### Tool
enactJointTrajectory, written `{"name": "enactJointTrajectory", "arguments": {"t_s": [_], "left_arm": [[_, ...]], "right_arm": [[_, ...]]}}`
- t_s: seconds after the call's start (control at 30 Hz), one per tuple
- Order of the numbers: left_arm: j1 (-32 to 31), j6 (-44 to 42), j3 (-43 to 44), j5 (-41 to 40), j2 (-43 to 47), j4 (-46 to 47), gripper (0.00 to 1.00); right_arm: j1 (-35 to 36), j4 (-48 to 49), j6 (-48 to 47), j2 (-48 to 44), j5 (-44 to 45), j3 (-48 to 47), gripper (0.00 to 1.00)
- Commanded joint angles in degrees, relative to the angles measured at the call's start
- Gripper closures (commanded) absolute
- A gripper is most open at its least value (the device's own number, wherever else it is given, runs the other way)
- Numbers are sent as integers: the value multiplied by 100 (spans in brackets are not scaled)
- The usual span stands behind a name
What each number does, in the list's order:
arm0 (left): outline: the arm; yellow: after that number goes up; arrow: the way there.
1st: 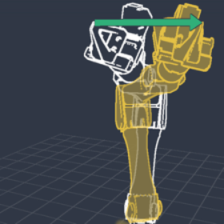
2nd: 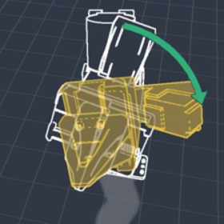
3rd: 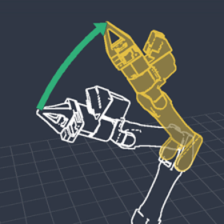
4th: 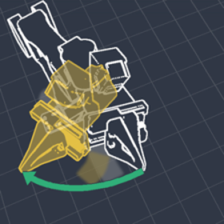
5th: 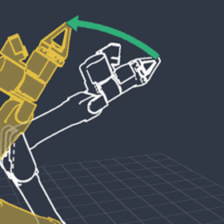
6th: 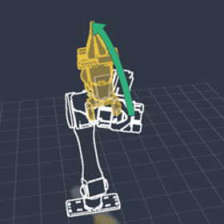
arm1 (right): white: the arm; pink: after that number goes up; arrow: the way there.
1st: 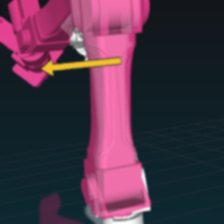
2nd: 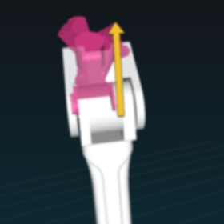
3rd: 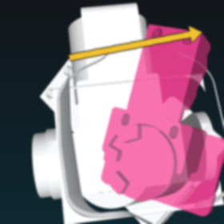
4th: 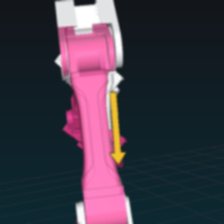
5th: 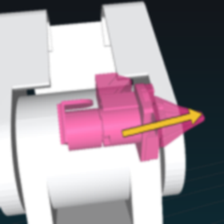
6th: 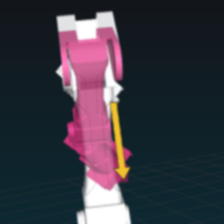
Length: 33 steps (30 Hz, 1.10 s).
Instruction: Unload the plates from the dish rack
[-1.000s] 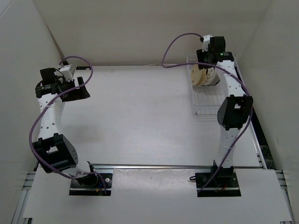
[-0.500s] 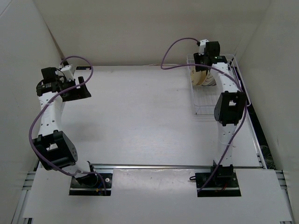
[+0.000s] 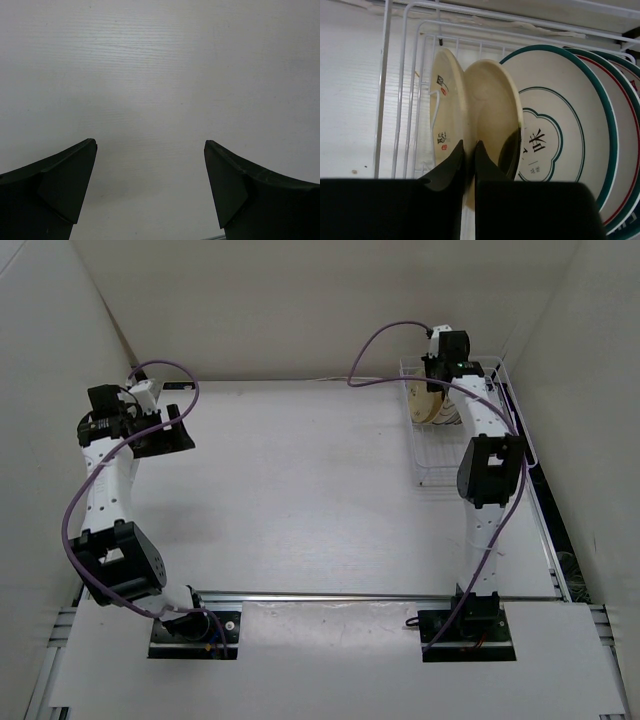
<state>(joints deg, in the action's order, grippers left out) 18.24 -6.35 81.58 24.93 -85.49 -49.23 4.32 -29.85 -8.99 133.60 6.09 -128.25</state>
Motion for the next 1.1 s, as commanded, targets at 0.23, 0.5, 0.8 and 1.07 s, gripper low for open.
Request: {"name": "enactJointTrajectory", "arguments": {"t_s": [0.23,0.5,0.8,1.07], "left_arm": [[-22,20,-159,241,622,28,1],[-22,72,-511,425,1254,28,1],[-22,134,-845,1364,1702,-42,1],[-22,134,-1126,2999,1650,-157,1]], "right_arm": [[587,708,196,-1493,2313,379,100],[1019,1130,-129,-2513,3496,1098,100],[1203,-539,1452,-3902,-1290,2136,100],[1563,-653,1832,-3833,-5249,3120,100]]}}
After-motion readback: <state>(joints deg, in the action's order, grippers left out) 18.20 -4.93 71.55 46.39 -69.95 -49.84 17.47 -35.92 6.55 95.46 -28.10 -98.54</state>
